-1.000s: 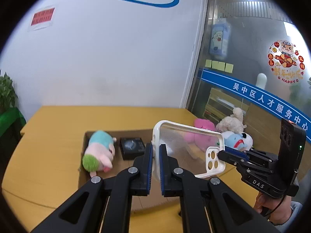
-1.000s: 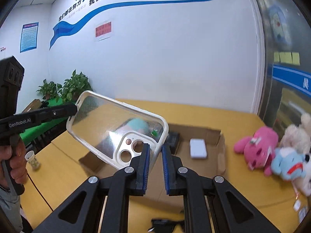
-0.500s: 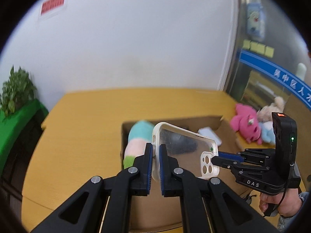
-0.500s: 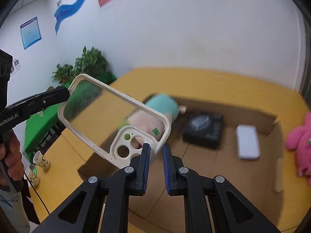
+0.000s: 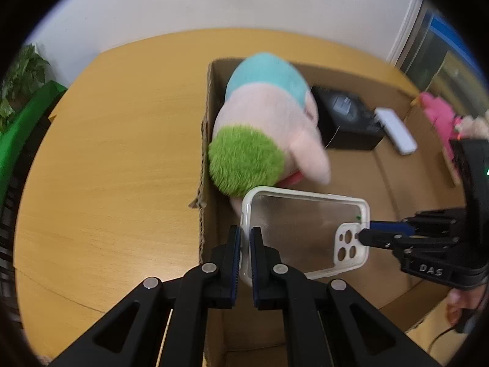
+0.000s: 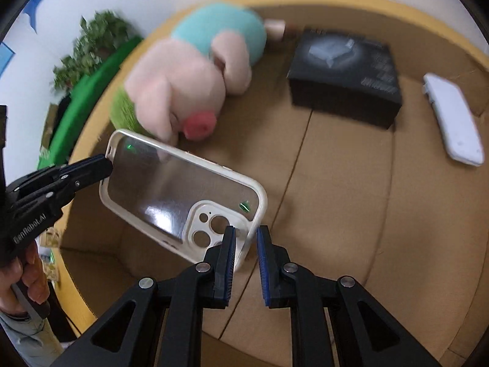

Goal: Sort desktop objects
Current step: 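Carry the phone case with the right tool and release it in the box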

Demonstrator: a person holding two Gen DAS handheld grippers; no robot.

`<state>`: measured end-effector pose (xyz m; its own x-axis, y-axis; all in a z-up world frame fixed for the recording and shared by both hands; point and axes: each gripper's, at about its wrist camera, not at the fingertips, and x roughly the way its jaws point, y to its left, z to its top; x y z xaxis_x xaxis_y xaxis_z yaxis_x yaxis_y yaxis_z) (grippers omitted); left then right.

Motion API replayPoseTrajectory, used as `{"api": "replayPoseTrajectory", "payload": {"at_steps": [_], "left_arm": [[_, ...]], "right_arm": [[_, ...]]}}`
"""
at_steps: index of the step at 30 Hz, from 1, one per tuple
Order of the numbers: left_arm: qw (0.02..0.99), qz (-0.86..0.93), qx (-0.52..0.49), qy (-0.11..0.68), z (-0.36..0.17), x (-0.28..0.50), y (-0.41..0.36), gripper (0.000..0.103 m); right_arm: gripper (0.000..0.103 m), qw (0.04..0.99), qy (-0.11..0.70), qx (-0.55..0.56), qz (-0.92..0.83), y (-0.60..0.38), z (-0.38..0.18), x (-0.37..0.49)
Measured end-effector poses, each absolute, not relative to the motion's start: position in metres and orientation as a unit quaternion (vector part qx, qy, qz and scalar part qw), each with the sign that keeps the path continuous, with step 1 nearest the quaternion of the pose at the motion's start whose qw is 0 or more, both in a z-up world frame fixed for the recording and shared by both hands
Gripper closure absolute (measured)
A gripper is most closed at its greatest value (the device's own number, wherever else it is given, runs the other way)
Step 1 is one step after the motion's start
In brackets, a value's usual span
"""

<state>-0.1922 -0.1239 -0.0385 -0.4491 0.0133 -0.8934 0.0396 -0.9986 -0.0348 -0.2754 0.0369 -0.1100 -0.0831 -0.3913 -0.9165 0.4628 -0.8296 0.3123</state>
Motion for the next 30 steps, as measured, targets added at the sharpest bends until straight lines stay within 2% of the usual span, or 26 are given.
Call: {"api": "replayPoseTrajectory", "payload": {"at_steps": [7, 8, 9, 10, 11, 12, 14, 15, 17, 20, 21, 24, 30], "left_arm": [[0.041, -0.829, 0.555, -0.062, -0.055, -0.194, -0.105, 0.098], [0.042, -0.829, 0.554, -0.068, -0.054, -0.193, -0.102, 0.097], [0.042, -0.831, 0.55, -0.072, -0.054, -0.192, -0.102, 0.097], [0.048, -0.836, 0.542, -0.076, -0.051, -0.188, -0.102, 0.097], [0.05, -0.84, 0.535, -0.072, -0.048, -0.183, -0.103, 0.097], [0.046, -0.848, 0.525, -0.063, -0.043, -0.178, -0.104, 0.096], [0.035, -0.873, 0.484, -0.045, -0.022, -0.158, -0.104, 0.087], [0.031, -0.887, 0.46, -0.036, -0.011, -0.144, -0.102, 0.083], [0.014, -0.914, 0.404, -0.017, 0.013, -0.115, -0.092, 0.054], [-0.013, -0.952, 0.307, -0.003, 0.043, -0.063, -0.065, 0.025], [-0.017, -0.959, 0.282, 0.0, 0.051, -0.054, -0.055, 0.023], [-0.035, -0.972, 0.234, 0.014, 0.063, -0.033, -0.027, 0.023], [-0.053, -0.969, 0.236, 0.049, 0.057, -0.016, 0.002, 0.023]], "right_arm": [[0.088, 0.276, 0.069, 0.621, -0.731, 0.019, -0.118, -0.268], [0.083, 0.276, 0.068, 0.618, -0.733, 0.02, -0.118, -0.265], [0.066, 0.276, 0.064, 0.613, -0.737, 0.021, -0.116, -0.261], [0.054, 0.277, 0.059, 0.603, -0.745, 0.023, -0.112, -0.256], [0.033, 0.276, 0.057, 0.587, -0.759, 0.027, -0.104, -0.25], [0.024, 0.274, 0.058, 0.56, -0.78, 0.034, -0.092, -0.239], [0.019, 0.274, 0.062, 0.5, -0.819, 0.05, -0.065, -0.21], [0.012, 0.276, 0.061, 0.478, -0.831, 0.059, -0.055, -0.195], [0.0, 0.27, 0.064, 0.434, -0.857, 0.077, -0.035, -0.166], [0.0, 0.244, 0.081, 0.374, -0.891, 0.107, -0.011, -0.127], [0.0, 0.236, 0.086, 0.361, -0.898, 0.112, -0.007, -0.115], [0.0, 0.207, 0.09, 0.337, -0.914, 0.129, -0.001, -0.087], [0.0, 0.173, 0.095, 0.308, -0.931, 0.164, 0.009, -0.064]]}}
